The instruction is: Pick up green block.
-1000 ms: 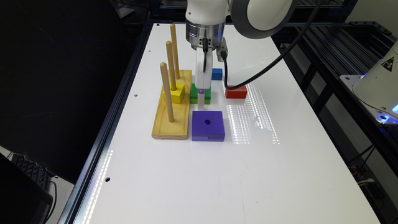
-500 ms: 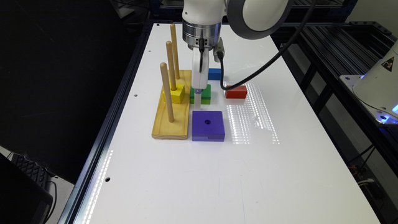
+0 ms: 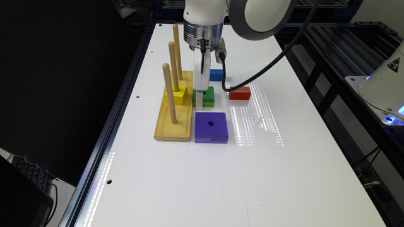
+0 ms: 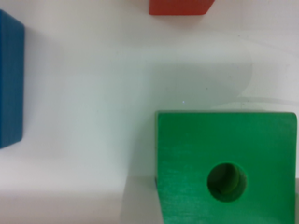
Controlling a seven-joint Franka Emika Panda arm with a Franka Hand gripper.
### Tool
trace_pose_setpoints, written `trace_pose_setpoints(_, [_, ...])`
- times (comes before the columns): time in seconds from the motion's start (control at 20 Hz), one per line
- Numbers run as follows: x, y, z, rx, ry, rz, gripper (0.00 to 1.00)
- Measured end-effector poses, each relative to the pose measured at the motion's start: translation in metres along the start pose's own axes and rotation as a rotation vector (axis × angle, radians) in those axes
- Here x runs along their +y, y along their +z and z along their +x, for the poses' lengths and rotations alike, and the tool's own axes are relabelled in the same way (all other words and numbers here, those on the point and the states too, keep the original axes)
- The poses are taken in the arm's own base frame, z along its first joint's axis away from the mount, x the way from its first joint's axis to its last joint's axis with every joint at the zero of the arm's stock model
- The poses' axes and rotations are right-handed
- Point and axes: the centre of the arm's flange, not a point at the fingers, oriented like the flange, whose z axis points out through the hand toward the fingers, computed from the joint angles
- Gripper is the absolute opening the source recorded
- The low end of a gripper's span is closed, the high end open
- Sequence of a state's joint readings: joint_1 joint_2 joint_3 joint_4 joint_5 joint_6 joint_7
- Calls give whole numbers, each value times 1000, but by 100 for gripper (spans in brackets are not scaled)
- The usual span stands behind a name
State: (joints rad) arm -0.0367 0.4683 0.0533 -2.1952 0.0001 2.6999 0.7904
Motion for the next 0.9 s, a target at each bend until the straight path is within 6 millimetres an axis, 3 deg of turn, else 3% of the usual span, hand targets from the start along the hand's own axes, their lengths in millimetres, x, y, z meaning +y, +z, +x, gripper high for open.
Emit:
trace_pose_setpoints(0.7, [0, 0, 0, -1, 0, -2, 0])
trace_pose_setpoints(0.9, [-1, -11, 1, 1, 0, -1, 0])
